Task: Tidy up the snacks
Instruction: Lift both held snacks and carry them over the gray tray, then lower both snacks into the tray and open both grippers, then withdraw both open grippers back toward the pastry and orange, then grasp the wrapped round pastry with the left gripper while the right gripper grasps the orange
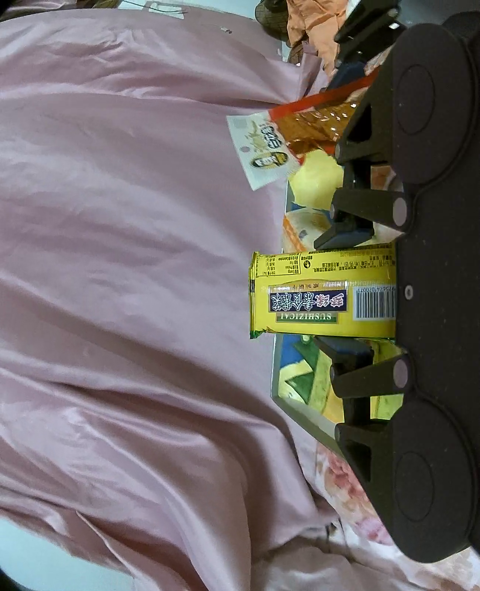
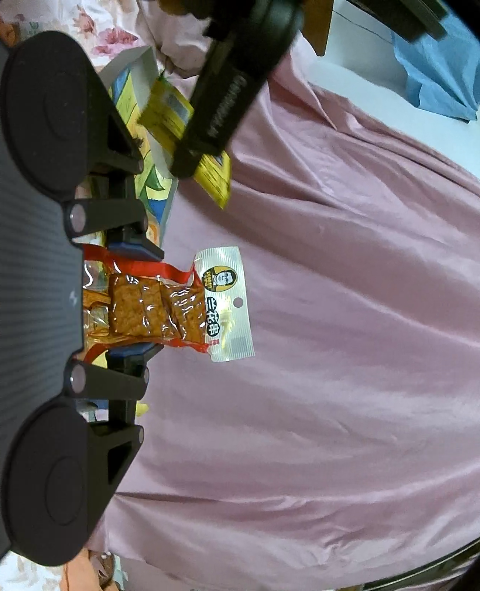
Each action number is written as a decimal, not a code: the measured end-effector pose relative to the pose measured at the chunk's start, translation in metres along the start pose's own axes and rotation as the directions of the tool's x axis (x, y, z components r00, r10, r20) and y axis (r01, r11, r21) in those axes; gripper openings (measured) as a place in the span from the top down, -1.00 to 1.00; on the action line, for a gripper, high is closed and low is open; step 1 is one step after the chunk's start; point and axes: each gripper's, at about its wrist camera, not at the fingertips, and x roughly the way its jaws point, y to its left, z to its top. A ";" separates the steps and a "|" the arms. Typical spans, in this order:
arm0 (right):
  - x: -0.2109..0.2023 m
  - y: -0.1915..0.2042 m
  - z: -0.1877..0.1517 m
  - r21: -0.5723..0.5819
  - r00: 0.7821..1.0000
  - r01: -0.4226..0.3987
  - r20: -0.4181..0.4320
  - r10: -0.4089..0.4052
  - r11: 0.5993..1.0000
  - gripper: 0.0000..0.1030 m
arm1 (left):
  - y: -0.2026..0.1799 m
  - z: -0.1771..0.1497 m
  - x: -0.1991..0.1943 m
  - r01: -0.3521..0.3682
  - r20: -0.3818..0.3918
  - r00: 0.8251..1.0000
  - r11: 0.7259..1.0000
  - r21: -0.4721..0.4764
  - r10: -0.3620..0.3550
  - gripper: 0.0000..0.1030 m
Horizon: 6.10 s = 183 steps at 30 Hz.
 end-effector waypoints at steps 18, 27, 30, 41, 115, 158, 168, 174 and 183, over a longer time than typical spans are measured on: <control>0.018 -0.009 -0.004 0.087 0.993 -0.017 -0.115 0.027 0.996 0.04 | 0.001 -0.016 0.039 -0.018 -0.081 0.997 0.999 -0.042 0.015 0.03; 0.020 -0.013 -0.006 0.116 0.989 -0.016 -0.144 0.033 0.993 0.00 | 0.004 -0.022 0.041 -0.027 -0.112 0.994 0.997 -0.065 0.020 0.02; 0.021 -0.014 -0.006 0.121 0.989 -0.014 -0.148 0.032 0.993 -0.02 | 0.005 -0.023 0.042 -0.024 -0.115 0.993 0.998 -0.065 0.016 0.02; 0.022 -0.019 -0.007 0.143 0.987 0.002 -0.157 0.021 0.990 -0.24 | 0.008 -0.024 0.035 -0.035 -0.091 0.995 0.997 -0.068 0.029 -0.54; -0.155 0.132 -0.028 -0.022 0.876 -0.325 -0.383 0.292 0.946 -0.99 | 0.144 -0.169 -0.182 -0.186 -0.113 0.978 0.976 -0.113 0.174 -0.99; -0.058 0.152 -0.068 -0.237 0.817 -0.474 -0.478 0.323 0.848 -0.99 | 0.141 -0.156 -0.075 -0.132 -0.258 0.961 0.986 -0.100 0.102 -0.98; -0.050 0.168 -0.076 -0.294 0.814 -0.509 -0.470 0.341 0.809 -0.83 | 0.138 -0.148 -0.058 -0.124 -0.265 0.961 0.982 -0.141 0.084 -0.98; -0.042 0.163 -0.072 -0.252 0.796 -0.532 -0.474 0.376 0.809 -0.38 | 0.135 -0.145 -0.056 -0.132 -0.272 0.958 0.982 -0.133 0.092 -0.98; -0.044 0.163 -0.068 -0.238 0.777 -0.553 -0.495 0.390 0.799 0.23 | 0.130 -0.144 -0.056 -0.166 -0.282 0.951 0.980 -0.107 0.130 -0.99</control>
